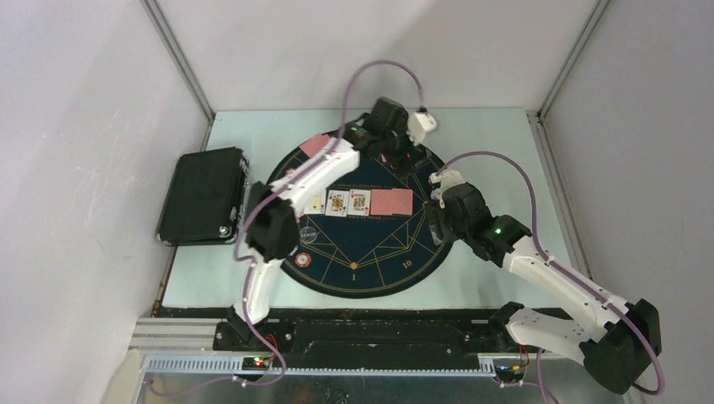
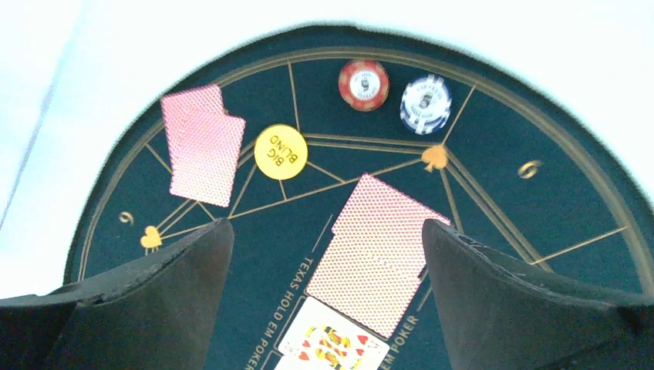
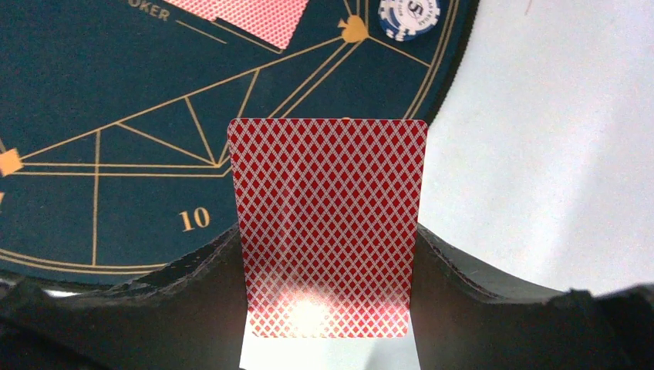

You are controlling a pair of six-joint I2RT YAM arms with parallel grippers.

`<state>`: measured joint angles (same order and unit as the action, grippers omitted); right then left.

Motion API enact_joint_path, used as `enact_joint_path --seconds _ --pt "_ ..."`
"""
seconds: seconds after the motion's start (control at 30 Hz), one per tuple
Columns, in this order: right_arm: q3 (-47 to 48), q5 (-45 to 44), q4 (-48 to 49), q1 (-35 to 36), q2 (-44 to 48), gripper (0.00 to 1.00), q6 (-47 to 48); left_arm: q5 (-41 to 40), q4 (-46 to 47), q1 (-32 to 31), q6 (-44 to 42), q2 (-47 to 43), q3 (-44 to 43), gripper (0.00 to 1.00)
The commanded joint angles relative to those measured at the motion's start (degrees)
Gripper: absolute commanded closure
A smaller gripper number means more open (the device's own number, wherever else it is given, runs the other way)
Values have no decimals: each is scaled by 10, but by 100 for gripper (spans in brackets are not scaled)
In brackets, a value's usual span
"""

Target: Distribute texas hold em gaming equipment

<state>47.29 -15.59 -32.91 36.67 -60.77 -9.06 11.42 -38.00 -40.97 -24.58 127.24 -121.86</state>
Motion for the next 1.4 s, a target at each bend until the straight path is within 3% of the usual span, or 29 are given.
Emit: enact_joint_path --seconds 0.0,0.1,0.17,0.23,0.33,0.47,0.57,0.77,1.1,1.37 --pt "10 25 10 11 18 100 5 73 157 72 168 -160 103 0" --pt "15 62 19 27 6 100 27 121 252 166 302 -253 258 0" --pt "22 86 31 44 -11 100 53 89 335 221 388 -333 372 0" --pt "39 106 42 60 -51 100 82 -23 334 257 445 -427 483 0" --pt "73 132 55 83 -108 100 148 -283 299 271 493 -600 643 0" --pt "128 191 84 90 -203 100 203 -481 296 274 569 -797 815 0" --pt "176 199 92 104 -278 100 266 -547 228 275 624 -926 866 0" --pt "250 228 80 136 -383 100 335 -568 164 275 651 -1068 921 0" --pt "335 272 65 150 -491 99 363 -632 127 275 636 -1110 944 0" --pt "357 281 40 148 -538 79 394 -638 127 275 636 -1098 945 0"
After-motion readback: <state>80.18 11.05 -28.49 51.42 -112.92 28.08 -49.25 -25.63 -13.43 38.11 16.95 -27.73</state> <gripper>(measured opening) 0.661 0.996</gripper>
